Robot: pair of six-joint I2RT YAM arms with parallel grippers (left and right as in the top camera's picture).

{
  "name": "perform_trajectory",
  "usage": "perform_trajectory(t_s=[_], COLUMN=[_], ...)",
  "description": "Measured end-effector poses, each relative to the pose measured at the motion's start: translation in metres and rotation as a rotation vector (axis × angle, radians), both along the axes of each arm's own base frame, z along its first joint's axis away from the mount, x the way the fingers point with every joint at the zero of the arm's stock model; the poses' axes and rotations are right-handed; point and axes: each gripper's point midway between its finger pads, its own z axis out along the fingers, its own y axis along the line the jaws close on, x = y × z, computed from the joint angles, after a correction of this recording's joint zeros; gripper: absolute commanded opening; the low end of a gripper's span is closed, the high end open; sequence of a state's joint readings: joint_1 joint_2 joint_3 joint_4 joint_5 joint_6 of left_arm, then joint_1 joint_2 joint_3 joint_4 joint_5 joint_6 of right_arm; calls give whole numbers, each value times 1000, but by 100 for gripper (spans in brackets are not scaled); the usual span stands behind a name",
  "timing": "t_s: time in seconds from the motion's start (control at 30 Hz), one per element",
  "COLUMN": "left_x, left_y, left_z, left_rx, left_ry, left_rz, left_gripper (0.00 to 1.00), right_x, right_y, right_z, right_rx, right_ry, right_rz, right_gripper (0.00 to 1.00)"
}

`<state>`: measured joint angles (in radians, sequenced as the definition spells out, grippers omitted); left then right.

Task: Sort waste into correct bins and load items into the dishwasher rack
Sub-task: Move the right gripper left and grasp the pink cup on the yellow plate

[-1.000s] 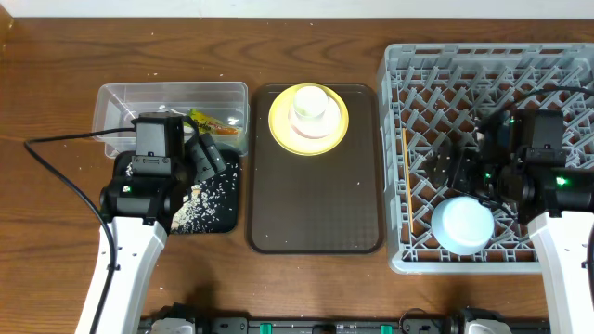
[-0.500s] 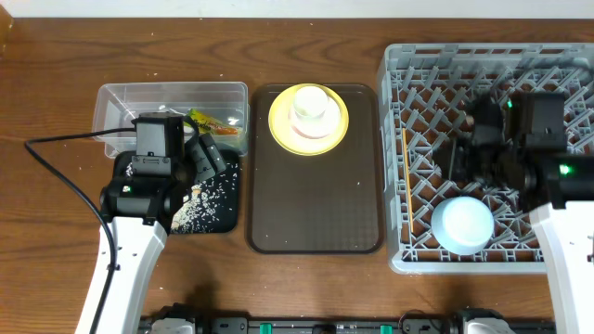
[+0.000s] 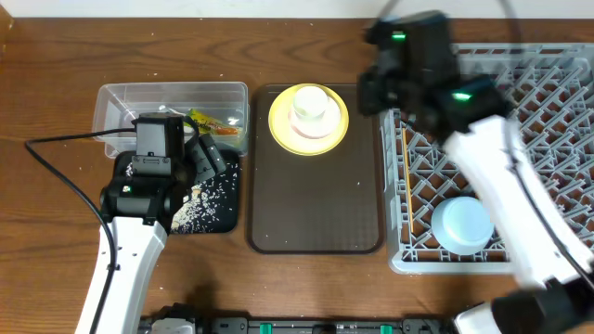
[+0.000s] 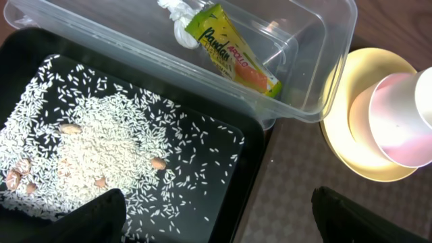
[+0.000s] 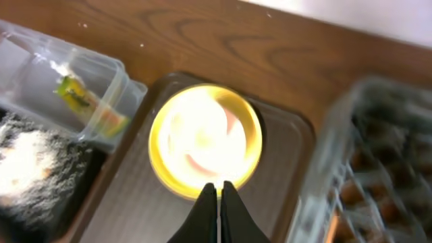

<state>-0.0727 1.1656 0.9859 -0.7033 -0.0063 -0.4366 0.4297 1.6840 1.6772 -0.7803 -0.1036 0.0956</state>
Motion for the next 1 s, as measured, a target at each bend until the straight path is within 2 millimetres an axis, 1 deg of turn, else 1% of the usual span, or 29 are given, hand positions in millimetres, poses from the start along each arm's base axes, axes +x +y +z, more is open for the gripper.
perform_trajectory(t_s=[0.07,0.13,0.2,0.3,0.37,0.4,0.43,0.5,0.67,0.8,0.87,1.0], left_x=[0,0,0,0,0,0,0,0,0,0,0,0], left_y=[0,0,0,0,0,0,0,0,0,0,0,0], left_z=[0,-1,0,0,-1,-1,-1,-1,-1,-1,-1,-1], left_rx=[0,0,0,0,0,0,0,0,0,0,0,0], left_ry=[1,2,2,2,2,3,3,3,3,4,4,4], left_rz=[0,-1,0,-1,0,-1,-1,0,0,-1,0,-1], left_gripper=[90,90,90,90,90,91,90,90,90,90,90,90], right_x=[13,22,29,31,32,32,32,34,40,41,40,37], right_y=[21,42,63,83,88,89,90,91,94,96,97,100], right_z=[-13,-30,-49,-79,-99,-104,-109,-115,-111,-113,-119,-139], right_rx=[-24,-48,-74,-108,-130,-138,-144,-152,-138,-135,-138,-158], right_ry=[-35,-57,-72,-57,-32,-26,-22,-17,-51,-51,-38,-2], right_rz=[38,84,129,180,198,202,205,209,206,213,218,232], right_gripper=[11,17,25,26,25,20,17,17,21,24,30,31])
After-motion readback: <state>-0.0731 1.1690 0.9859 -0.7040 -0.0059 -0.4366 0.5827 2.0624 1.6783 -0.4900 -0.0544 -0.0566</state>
